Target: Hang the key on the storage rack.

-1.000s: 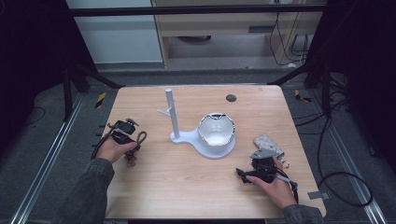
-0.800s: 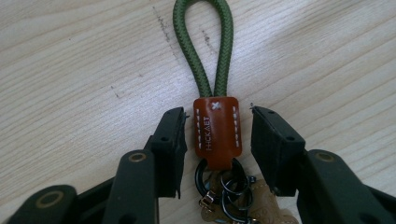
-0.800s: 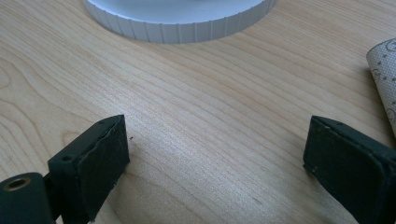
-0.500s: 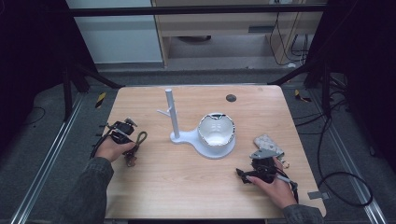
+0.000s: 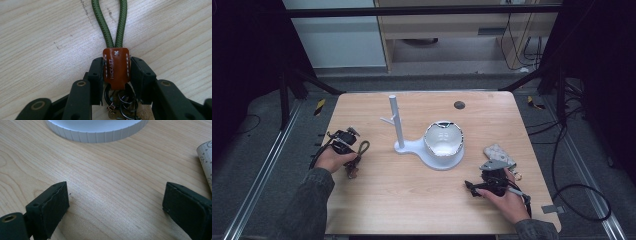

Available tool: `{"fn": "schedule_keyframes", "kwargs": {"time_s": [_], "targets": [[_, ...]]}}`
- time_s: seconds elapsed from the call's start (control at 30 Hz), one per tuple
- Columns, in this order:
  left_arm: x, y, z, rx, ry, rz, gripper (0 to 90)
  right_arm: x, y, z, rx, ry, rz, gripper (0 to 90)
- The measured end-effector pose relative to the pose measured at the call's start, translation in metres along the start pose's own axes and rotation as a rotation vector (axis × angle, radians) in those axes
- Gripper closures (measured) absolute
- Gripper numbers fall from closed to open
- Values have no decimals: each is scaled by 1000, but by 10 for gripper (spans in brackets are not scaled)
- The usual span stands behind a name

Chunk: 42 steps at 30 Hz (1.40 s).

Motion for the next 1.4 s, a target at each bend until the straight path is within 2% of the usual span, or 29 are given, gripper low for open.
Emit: {"fn": "schedule_keyframes", "kwargs": {"time_s": [0.17, 0.27, 0.47, 0.63, 0.77, 0.93, 1.17, 1.23, 1.27, 1.4], "targets": [[0, 0, 1, 7, -10, 2, 647, 0, 0, 0, -1, 1, 0, 68], [-1, 1, 2, -4, -7, 3, 652, 0, 0, 0, 0, -1, 1, 68], [-3, 6, 1, -12, -32, 4, 656, 0, 0, 0, -1, 0, 0, 68], [-6, 14, 0, -55, -55, 12, 657, 0, 0, 0, 0, -1, 1, 68], [-13, 24, -3, -109, -77, 6, 658, 0, 0, 0, 0, -2, 0, 68], [-23, 40, -11, -204, -102, 0, 658, 0, 0, 0, 0, 0, -1, 68], [-34, 54, -22, -337, -111, -24, 658, 0, 0, 0, -1, -1, -1, 68], [-38, 58, -24, -365, -125, -31, 658, 0, 0, 0, 0, -2, -2, 68], [-42, 62, -26, -395, -137, -29, 658, 0, 0, 0, 0, -2, -2, 68], [-50, 68, -28, -433, -156, -38, 658, 0, 0, 0, 0, -2, -2, 68]]}}
Point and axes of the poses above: each handheld gripper's, and its own axes: y roughly backward along the jaws, z roughly out of its top, x roughly to its left, the point moved 3 cm from there along -y, roughly forward along the jaws, and after that the axes turned 3 degrees about -z, right-handed, at the moved point
